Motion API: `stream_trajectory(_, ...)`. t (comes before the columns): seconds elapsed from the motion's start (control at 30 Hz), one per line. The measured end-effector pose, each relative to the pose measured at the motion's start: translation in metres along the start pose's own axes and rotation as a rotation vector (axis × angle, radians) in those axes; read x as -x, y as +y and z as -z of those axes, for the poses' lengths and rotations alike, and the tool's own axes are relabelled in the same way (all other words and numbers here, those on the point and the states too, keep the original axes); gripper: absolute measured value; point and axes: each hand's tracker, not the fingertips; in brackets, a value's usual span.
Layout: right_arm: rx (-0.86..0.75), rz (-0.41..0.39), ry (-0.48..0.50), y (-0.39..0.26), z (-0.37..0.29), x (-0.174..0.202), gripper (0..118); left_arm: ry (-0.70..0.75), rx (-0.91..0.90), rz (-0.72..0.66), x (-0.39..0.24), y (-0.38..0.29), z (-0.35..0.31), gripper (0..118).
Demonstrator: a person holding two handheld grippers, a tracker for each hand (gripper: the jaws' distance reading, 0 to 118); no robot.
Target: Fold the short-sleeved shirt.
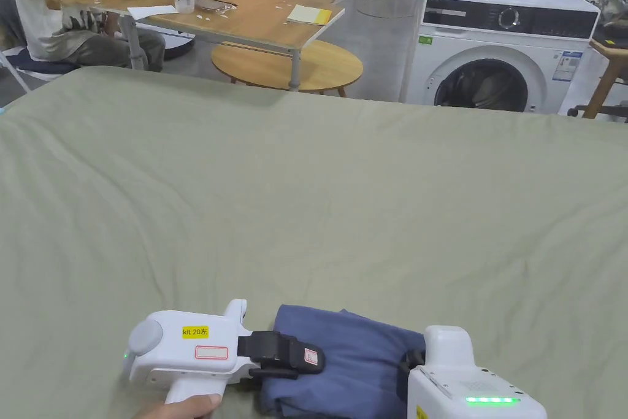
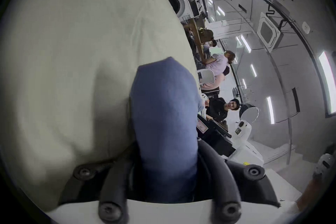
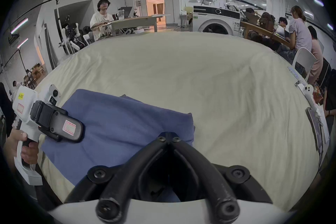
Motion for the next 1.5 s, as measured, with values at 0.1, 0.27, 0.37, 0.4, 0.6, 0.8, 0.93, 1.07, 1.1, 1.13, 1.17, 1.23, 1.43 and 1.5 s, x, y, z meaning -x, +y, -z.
stream_trajectory(0.1,-0.022,-0.011,-0.004,0.003,-0.006,0.003,0,-0.006,-0.011,-0.005,0.006,0.007,-0.003,23)
stream_trajectory(0.27,-0.251,-0.046,-0.047,0.032,-0.034,-0.003,0,-0.024,-0.020,-0.009,-0.007,0.013,-0.012,23)
stream_trajectory(0.37,-0.409,-0.031,-0.074,0.053,-0.049,-0.008,0,-0.009,-0.016,-0.004,-0.017,0.022,-0.017,23)
stream_trajectory(0.4,-0.454,-0.023,-0.075,0.059,-0.054,-0.010,0,-0.003,-0.016,-0.003,-0.020,0.024,-0.019,23)
stream_trajectory(0.6,-0.630,-0.028,-0.130,0.082,-0.072,0.000,0,0.029,-0.025,0.014,-0.050,0.029,-0.050,23)
stream_trajectory(0.8,-0.655,-0.034,-0.085,0.092,-0.070,0.026,0,0.102,-0.070,-0.013,-0.056,0.034,-0.112,23)
stream_trajectory(0.93,-0.655,-0.057,-0.031,0.100,-0.060,0.061,0,0.207,-0.113,-0.016,-0.043,0.049,-0.178,23)
stream_trajectory(1.07,-0.642,-0.080,0.052,0.110,-0.047,0.104,0,0.290,-0.172,-0.053,-0.043,0.051,-0.253,23)
stream_trajectory(1.1,-0.637,-0.085,0.074,0.111,-0.045,0.115,0,0.309,-0.185,-0.060,-0.042,0.052,-0.272,23)
stream_trajectory(1.13,-0.635,-0.092,0.094,0.113,-0.041,0.126,0,0.336,-0.192,-0.071,-0.041,0.054,-0.292,23)
stream_trajectory(1.17,-0.630,-0.103,0.107,0.114,-0.038,0.137,0,0.357,-0.200,-0.076,-0.041,0.058,-0.311,23)
stream_trajectory(1.23,-0.623,-0.118,0.140,0.114,-0.034,0.155,0,0.424,-0.209,-0.072,-0.041,0.063,-0.345,23)
stream_trajectory(1.43,-0.599,-0.139,0.190,0.113,-0.028,0.186,0,0.582,-0.267,-0.111,-0.037,0.077,-0.428,23)
stream_trajectory(1.5,-0.593,-0.143,0.196,0.113,-0.027,0.190,0,0.623,-0.286,-0.119,-0.034,0.078,-0.439,23)
